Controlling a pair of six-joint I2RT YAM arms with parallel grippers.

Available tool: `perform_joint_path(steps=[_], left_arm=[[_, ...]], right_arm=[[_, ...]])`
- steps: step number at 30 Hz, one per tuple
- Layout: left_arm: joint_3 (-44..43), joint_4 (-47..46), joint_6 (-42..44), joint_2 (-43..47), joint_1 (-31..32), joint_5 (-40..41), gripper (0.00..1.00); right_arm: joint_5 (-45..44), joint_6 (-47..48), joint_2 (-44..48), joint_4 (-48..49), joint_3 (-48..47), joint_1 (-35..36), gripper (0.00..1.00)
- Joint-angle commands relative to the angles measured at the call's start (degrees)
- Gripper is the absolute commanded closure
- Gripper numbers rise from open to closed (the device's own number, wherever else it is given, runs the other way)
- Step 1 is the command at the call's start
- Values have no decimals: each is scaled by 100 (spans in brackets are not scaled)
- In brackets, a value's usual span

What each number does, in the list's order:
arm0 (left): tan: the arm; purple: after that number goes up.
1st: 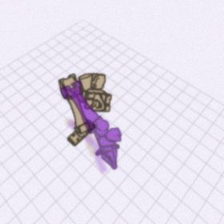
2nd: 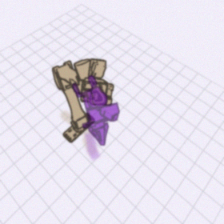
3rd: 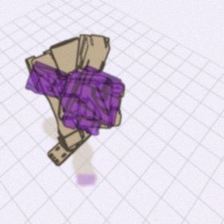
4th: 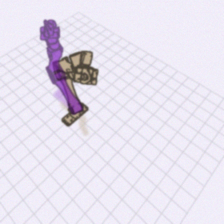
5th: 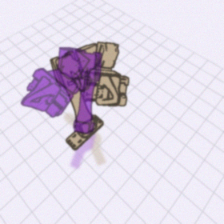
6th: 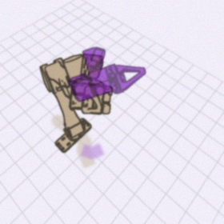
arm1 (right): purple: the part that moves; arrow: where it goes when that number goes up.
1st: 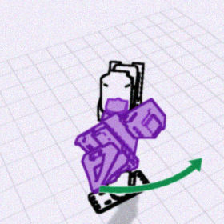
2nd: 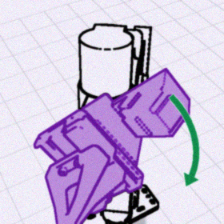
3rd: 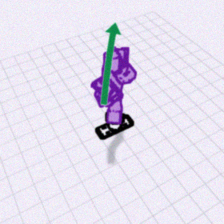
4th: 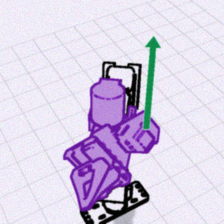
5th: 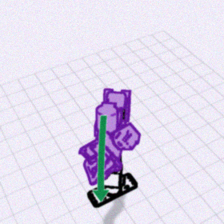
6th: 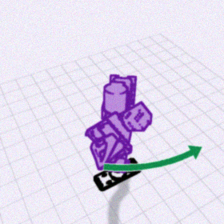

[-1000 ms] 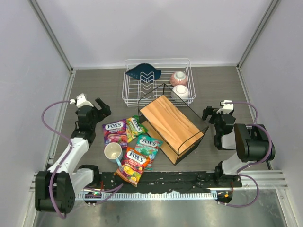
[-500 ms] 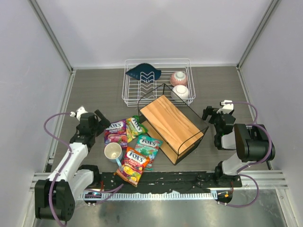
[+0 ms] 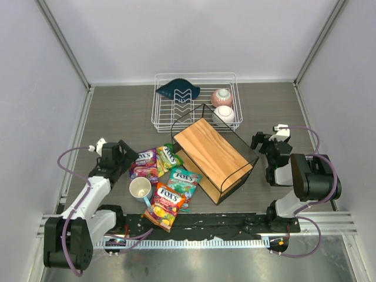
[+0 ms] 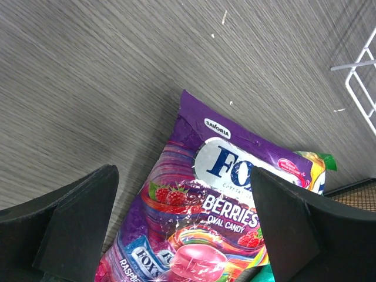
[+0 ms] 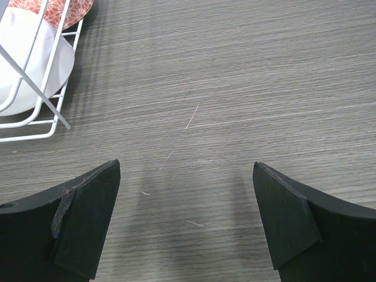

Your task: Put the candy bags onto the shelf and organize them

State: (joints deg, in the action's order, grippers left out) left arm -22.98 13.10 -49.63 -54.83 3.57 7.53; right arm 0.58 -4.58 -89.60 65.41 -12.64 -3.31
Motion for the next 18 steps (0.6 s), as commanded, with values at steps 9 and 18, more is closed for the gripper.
perform_joint_path(steps=[9, 18], left_arm=[[303, -651, -434, -160, 3, -129, 0], [400, -923, -460, -212, 3, -173, 3]], right_arm=[[-14, 106, 136, 236, -107, 32, 0], [-23, 106, 136, 236, -115, 32, 0]])
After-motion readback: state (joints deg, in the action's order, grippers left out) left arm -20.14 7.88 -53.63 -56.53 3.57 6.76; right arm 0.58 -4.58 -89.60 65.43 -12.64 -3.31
